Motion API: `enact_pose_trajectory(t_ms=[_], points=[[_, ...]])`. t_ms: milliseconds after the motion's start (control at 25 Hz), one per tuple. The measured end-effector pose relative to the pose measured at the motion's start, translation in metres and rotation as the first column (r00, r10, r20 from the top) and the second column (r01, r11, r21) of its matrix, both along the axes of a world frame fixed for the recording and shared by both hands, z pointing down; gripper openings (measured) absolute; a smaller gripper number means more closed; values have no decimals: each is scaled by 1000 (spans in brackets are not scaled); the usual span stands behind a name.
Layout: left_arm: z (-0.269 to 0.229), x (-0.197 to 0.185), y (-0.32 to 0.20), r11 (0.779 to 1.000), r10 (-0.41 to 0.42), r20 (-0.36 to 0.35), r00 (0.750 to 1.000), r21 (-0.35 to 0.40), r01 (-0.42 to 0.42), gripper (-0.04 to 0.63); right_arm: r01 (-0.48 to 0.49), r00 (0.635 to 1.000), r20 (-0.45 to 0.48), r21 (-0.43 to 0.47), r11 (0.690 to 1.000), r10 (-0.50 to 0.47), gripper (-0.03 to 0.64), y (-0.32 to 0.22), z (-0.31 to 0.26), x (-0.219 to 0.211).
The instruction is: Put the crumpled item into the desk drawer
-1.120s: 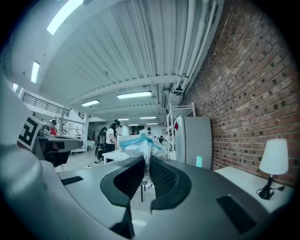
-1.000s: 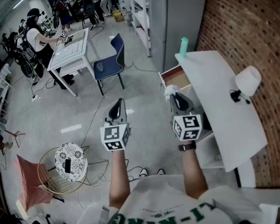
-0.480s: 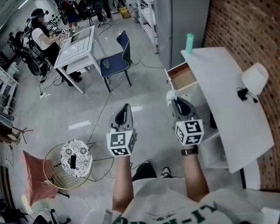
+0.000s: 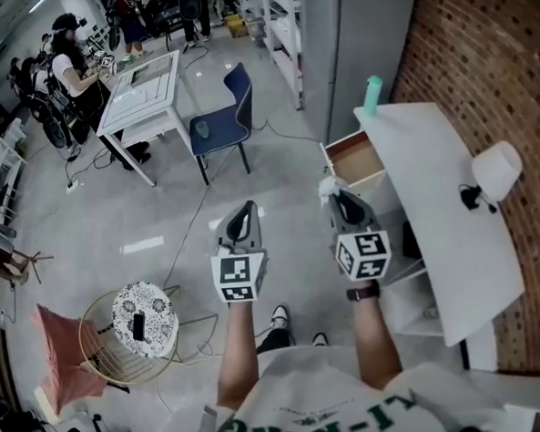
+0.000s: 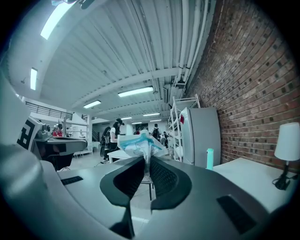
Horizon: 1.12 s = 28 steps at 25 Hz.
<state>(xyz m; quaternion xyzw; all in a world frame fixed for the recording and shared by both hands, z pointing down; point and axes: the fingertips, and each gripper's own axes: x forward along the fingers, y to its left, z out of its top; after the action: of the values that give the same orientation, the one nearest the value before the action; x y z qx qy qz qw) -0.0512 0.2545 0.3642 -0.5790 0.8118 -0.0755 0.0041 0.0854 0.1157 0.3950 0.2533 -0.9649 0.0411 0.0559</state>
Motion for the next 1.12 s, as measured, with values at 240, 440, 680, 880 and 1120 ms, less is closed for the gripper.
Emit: enact_pose_trajectory(t_ms=[240,440,680,880,1120], points=[[-14,-66,-20,998,34,-8,999,48,-34,-3,-23,1000,12,26,999,22,40,-12,-13,-65],[-9,-112,-31,996,72,-12,997,51,-71,-3,-58,998,6,46,997,58,40,-20,-13,-96],[10,-142,-54,993,112,-59,992,46,-110,-3,-117,993,-30,30,993,117,40,-38,7,-108],[20,-153,-94,987,156,-89,984,35,-154,-3,-166,984,-70,10,986,167,40,-71,22,-106],[30,-159,-182,974,225,-80,971,21,-224,-3,-205,977,-53,-12,979,205,40,-144,34,-121]])
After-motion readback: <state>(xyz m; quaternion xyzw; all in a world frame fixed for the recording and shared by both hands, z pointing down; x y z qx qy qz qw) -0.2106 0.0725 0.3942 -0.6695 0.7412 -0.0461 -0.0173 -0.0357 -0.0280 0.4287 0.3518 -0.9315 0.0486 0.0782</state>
